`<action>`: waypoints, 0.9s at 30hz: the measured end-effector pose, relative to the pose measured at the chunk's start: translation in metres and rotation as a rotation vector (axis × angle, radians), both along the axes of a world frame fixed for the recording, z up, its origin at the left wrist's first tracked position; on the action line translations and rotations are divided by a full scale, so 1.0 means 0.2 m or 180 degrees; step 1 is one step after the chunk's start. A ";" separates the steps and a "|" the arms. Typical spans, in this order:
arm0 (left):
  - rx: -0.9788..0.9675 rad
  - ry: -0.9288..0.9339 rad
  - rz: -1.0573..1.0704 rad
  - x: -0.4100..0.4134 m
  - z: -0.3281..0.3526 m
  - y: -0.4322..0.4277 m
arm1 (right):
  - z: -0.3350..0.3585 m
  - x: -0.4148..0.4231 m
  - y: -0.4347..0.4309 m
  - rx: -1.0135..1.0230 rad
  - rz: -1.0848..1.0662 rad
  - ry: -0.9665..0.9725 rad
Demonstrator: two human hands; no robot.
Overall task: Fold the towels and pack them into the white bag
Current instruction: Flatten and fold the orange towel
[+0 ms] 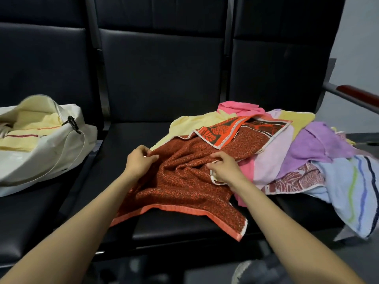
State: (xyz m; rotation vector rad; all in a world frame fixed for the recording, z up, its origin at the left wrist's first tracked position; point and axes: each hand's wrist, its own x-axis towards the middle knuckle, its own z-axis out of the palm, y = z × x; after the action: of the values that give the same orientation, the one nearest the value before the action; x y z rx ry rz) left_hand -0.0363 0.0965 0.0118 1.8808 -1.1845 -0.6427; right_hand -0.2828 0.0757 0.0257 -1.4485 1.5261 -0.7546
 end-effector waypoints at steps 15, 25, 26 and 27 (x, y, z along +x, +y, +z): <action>-0.0484 0.1082 -0.0543 -0.01 0.18 0.18 | 0.29 -0.24 0.12 -0.0038 -0.0249 -0.1516; 0.0227 0.1615 -0.1042 0.02 0.55 0.33 | 0.63 -0.45 0.25 -0.0232 -0.0118 -0.1059; 0.0112 0.1651 -0.1007 0.02 0.60 0.33 | 0.68 -0.45 0.26 -0.0364 -0.0092 -0.1067; -0.0056 0.1662 -0.0951 0.03 0.65 0.34 | 0.73 -0.45 0.28 -0.0482 -0.0027 -0.1093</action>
State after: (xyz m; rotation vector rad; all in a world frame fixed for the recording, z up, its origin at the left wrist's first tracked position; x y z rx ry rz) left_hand -0.0296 0.1647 0.1419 1.4015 -1.1155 -1.1973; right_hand -0.3725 0.1312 0.1725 -1.3384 1.2339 -1.0828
